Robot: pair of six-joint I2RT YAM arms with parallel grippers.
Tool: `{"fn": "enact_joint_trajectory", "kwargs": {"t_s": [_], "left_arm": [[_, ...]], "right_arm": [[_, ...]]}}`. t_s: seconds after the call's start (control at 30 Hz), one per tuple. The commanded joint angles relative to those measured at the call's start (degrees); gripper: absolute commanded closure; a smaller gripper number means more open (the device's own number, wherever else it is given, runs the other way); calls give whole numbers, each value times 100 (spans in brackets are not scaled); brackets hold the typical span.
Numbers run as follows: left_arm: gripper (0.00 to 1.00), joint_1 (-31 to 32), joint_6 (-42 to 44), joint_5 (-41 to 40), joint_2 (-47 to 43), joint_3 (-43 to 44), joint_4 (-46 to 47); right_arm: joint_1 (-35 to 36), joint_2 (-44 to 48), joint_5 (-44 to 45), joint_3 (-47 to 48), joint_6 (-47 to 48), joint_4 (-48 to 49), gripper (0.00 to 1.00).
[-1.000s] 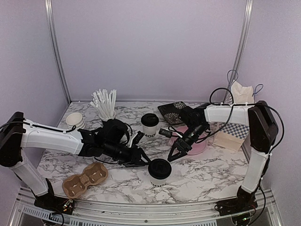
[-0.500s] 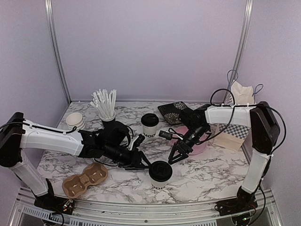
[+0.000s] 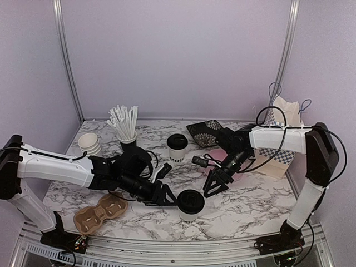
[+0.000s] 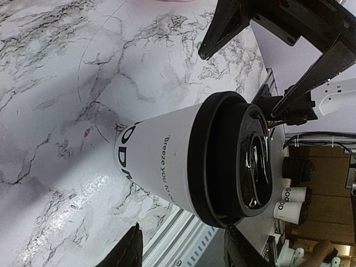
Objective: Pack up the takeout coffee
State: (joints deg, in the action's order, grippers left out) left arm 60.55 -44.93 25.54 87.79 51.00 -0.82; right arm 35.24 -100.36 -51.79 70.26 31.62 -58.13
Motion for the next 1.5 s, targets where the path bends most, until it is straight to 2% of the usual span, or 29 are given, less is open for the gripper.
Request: {"fn": "enact_joint_trajectory", "kwargs": {"t_s": [0.0,0.2,0.5,0.7,0.83,0.97,1.1,1.27,1.47], "left_arm": [[50,53,168,95,211,261,-151],[50,53,172,126,335,381,-138],[50,24,91,260,442,406,-98],[52,-173,-289,302,662,280,-23],[56,-286,-508,417,886,173,1],[68,-412,-815,638,1224,-54,222],[72,-585,-1043,694,1445,-305,275],[73,-626,-792,504,1330,-153,-61],[70,-567,-146,297,842,455,-225]], "right_arm": [[233,67,-18,-16,153,-93,24],[322,-54,-21,48,141,-82,26],[325,-166,-43,86,121,-51,34],[321,-274,93,87,-3,52,36],[320,-425,353,75,-202,223,39],[325,-710,567,106,-398,348,44],[317,-959,739,131,-512,390,48],[237,-989,783,136,-544,408,51],[61,-636,360,434,-276,175,51]]}}
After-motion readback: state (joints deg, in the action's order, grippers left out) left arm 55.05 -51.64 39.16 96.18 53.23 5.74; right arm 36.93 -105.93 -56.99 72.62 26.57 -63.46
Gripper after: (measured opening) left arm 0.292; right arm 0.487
